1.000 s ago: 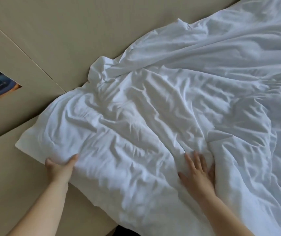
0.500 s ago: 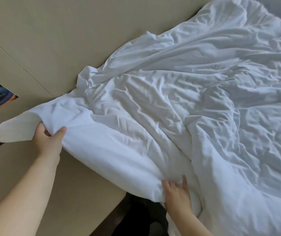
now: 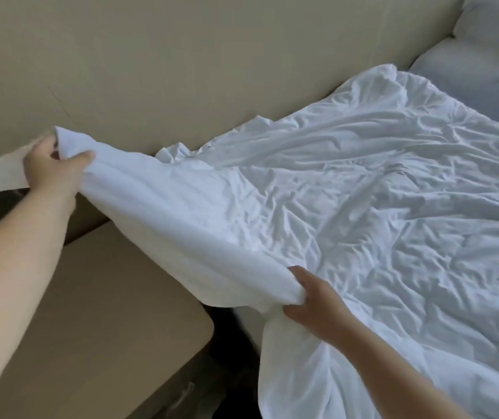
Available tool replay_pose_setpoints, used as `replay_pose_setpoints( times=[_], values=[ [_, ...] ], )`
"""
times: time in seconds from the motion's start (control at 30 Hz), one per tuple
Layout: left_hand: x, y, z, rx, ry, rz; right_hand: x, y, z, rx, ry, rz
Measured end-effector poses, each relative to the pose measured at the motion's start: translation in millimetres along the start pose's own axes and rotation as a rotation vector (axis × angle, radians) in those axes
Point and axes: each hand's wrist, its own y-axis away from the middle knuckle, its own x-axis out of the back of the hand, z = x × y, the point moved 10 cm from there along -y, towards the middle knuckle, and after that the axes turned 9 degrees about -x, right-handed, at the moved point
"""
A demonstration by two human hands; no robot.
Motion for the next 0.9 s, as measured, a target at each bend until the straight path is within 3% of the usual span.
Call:
replay_pose_setpoints(
  times=[0.2,0.4,0.47,0.57,0.73,0.8,0.9],
  values=[
    [-144.7,-3.9,16.3,-0.086,-0.114,-0.189,105.3,-27.8,55.9,-0.130,-0.185,0.248],
    [-328.6,-45.7,90.7,-0.340,-0.156,-0.326,230.7,-103.4,91.7,-0.230,-0.315,0.408],
    [-404.5,-58.2,112.2,-0.462,-0.168,-0.443,282.3,-137.5,109.4,-0.279,-0.279,0.506],
    [-510.6,-44.2,100.2,-0.577,-0.387,-0.678,326.9,-177.9,162.1,-0.483,-0.001,0.615],
    [-589.9,52.0,-38.4,-0.472,-0.805,-1.217,264.9,-196.0,252.8,-0.806,0.288,0.327],
    [-585.9,82.1,-86.5,-0.461,-0.916,-1.331,233.0,-186.9,280.5,-0.875,0.389,0.212],
    [-573.7,99.5,-124.0,-0.465,-0.997,-1.377,209.2,-162.8,316.9,-1.019,0.431,0.138]
  ],
)
